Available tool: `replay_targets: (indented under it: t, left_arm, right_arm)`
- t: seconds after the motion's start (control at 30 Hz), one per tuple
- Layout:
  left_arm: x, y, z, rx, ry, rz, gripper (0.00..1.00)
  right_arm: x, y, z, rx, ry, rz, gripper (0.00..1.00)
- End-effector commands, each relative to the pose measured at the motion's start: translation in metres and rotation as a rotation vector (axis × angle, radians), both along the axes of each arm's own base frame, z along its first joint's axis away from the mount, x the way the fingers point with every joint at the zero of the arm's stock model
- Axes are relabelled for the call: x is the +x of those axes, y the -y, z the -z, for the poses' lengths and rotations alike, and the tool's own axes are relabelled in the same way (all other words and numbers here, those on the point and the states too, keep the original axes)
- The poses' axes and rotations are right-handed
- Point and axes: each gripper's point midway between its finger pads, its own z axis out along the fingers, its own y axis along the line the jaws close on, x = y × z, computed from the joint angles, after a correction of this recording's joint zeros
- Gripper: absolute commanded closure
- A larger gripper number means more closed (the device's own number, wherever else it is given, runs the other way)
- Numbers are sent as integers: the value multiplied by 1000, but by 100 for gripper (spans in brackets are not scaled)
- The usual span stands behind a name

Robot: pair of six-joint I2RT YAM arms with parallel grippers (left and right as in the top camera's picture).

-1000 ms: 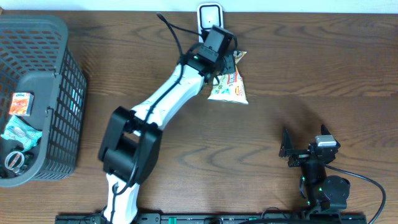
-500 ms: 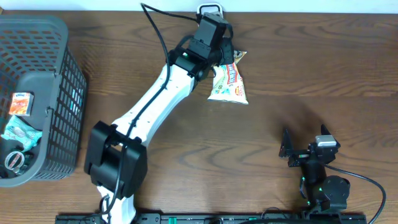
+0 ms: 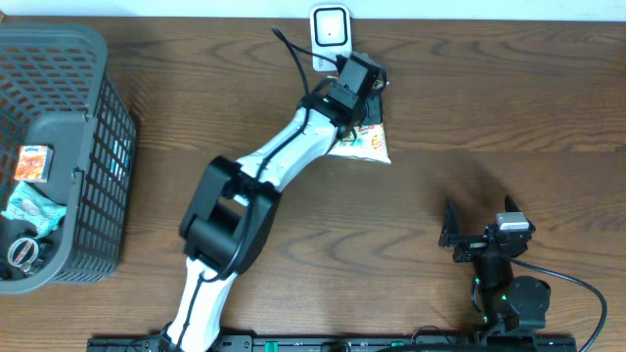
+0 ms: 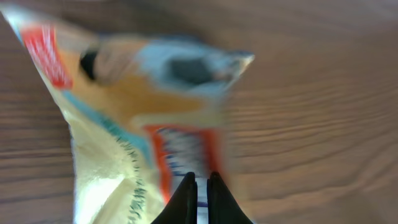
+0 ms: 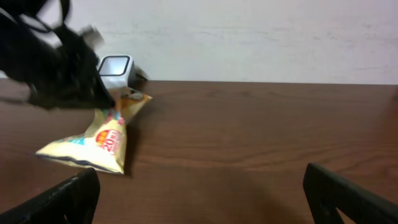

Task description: Scan the item barcode

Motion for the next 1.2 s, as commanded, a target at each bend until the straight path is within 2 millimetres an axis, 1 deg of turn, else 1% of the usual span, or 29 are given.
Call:
replay_targets:
  t: [0.0, 0.07, 0.13, 0.2, 0.27, 0.37, 0.43, 0.5, 0.6, 0.67, 0.73, 0.77, 0.9, 1.0, 1.07, 1.17]
  left_arm:
    - [-2, -2, 38, 57, -40, 12, 92]
    - [-6, -5, 54, 95, -56, 41, 92]
    - [-9, -9, 61, 149, -50, 102, 92]
    - [-9, -11, 59, 174, -36, 137, 92]
    - [-8, -15, 52, 187, -27, 132, 92]
    - [-5, -19, 25, 180, 5, 117, 92]
    - [-3, -17, -4, 153, 51, 113, 92]
    - [-1, -16, -38, 120, 107, 108, 92]
    - [-2, -15, -82, 75, 175, 100, 92]
    - [-4, -14, -93, 56, 187, 96, 92]
    - [-6, -10, -93, 38, 178, 99, 92]
    - [-8, -8, -90, 31, 164, 105, 92]
    - [-26, 8, -71, 7, 86, 181, 92]
    - [-37, 16, -51, 35, 40, 206, 92]
    - [-42, 17, -31, 75, 8, 207, 92]
    - [-47, 12, 3, 151, -43, 194, 92]
  right_arm:
    - [0, -2, 0, -8, 1, -8, 1]
    - [0, -2, 0, -8, 1, -8, 1]
    - [0, -2, 0, -8, 1, -8, 1]
    - [0, -2, 0, -8, 1, -8, 1]
    - [0, -2, 0, -8, 1, -8, 1]
    - [0, -2, 0, -8, 1, -8, 1]
    - [0, -2, 0, -8, 1, -8, 1]
    - [0, -2, 0, -8, 1, -8, 1]
    - [0, -2, 0, -8, 1, -8, 1]
    - [0, -2, 0, -8, 1, -8, 1]
    - [0, -2, 0, -8, 1, -8, 1]
    - [0, -2, 0, -8, 1, -8, 1]
    - [0, -2, 0, -8, 1, -8, 1]
    - [0, -2, 0, -8, 1, -8, 1]
    - [0, -2, 0, -8, 1, -8, 1]
    - [0, -2, 0, -8, 1, -8, 1]
